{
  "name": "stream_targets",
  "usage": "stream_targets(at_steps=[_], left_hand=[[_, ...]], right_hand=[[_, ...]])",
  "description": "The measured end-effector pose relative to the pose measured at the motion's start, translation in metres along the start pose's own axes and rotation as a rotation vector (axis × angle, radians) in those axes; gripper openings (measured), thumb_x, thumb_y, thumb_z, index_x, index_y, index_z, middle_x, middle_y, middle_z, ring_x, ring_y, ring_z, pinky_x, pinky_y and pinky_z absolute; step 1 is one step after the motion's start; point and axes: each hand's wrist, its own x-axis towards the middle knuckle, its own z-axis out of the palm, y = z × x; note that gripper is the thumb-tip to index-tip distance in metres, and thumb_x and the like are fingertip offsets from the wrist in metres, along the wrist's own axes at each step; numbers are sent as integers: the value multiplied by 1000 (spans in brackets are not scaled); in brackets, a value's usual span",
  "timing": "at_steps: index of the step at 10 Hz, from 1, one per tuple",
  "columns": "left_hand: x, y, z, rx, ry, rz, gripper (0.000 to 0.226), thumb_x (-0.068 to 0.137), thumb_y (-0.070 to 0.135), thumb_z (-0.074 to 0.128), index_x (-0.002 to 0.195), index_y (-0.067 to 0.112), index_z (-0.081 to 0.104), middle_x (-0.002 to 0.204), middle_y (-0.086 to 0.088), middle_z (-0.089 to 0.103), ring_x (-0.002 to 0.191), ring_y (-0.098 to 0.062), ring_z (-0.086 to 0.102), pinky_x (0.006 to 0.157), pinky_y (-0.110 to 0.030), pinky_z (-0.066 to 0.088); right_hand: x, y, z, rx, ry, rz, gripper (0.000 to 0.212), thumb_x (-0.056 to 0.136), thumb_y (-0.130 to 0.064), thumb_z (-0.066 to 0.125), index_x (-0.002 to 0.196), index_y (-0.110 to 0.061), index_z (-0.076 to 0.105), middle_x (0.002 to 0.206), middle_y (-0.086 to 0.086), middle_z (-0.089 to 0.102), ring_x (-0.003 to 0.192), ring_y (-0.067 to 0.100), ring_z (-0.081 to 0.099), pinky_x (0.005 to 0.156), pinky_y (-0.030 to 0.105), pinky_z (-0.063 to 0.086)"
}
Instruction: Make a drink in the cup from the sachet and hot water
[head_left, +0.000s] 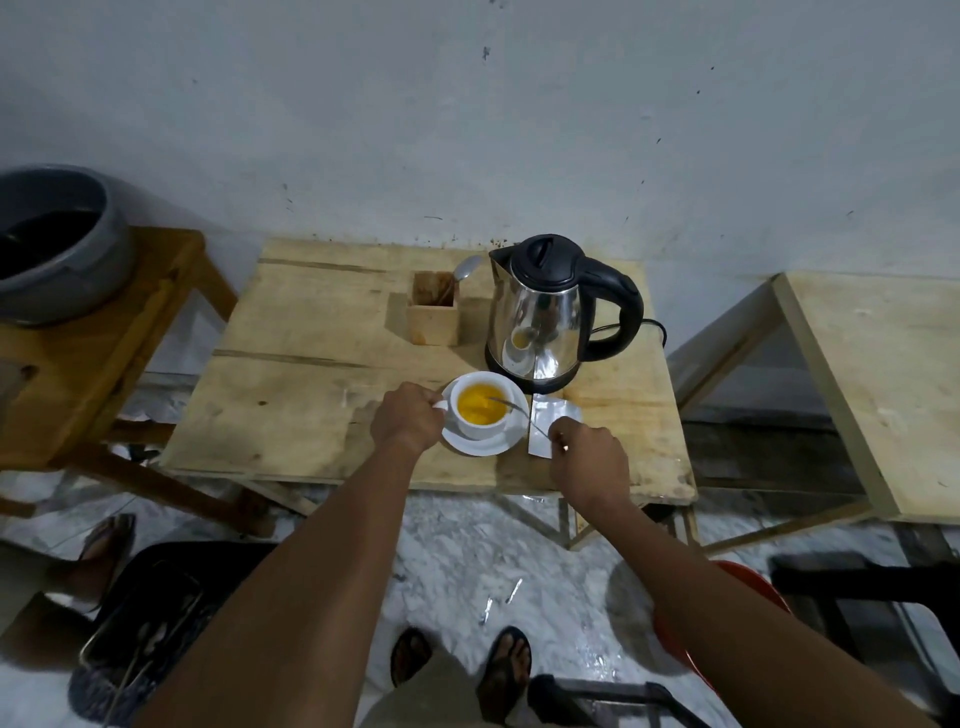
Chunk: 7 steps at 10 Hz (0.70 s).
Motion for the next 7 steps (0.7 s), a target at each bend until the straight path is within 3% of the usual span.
stream_targets(at_steps=[1,2,3,4,6,7], left_hand=[[1,-1,-3,-6,-12,15,28,87,29,67,114,30,76,117,-3,73,108,-29,67,89,-38,56],[4,-6,-3,-36,-9,35,28,87,32,68,114,30,76,118,-2,74,108,-29,67,91,-39,56],[6,-11,-3,-47,-14,51,28,88,33,68,115,28,76,117,-4,74,108,-30,68,91,-38,56],[6,-15,2,-50,6,83,28,90,31,66,116,26,76,115,-5,75,107,-31,68,89,-37,56],[1,-19,1,-121,-40,131,31,92,29,65,122,26,72,119,-6,74,110,-32,67,93,-42,55],[-8,-20,-2,-144,-62,143,37,93,26,66,130,25,67,126,-6,70,115,-31,65,92,-37,53]], right_hand=[[1,8,11,312,-13,234,20,85,-8,63,77,-22,75,80,6,77,77,31,70,69,36,57],[-2,14,20,593,-4,494,24,80,-8,72,64,-25,71,76,4,76,78,28,70,70,31,53],[-2,17,30,740,-49,680,21,77,-11,78,62,-25,72,81,5,76,81,29,70,72,30,53],[6,19,39,759,-70,745,20,75,-12,77,62,-26,74,82,3,77,85,29,72,78,33,58],[15,10,42,585,-57,654,17,82,-12,67,86,-20,82,93,12,78,98,33,68,76,27,49],[10,1,34,525,-11,639,18,82,-14,72,98,-14,80,105,12,76,108,34,65,88,30,49]])
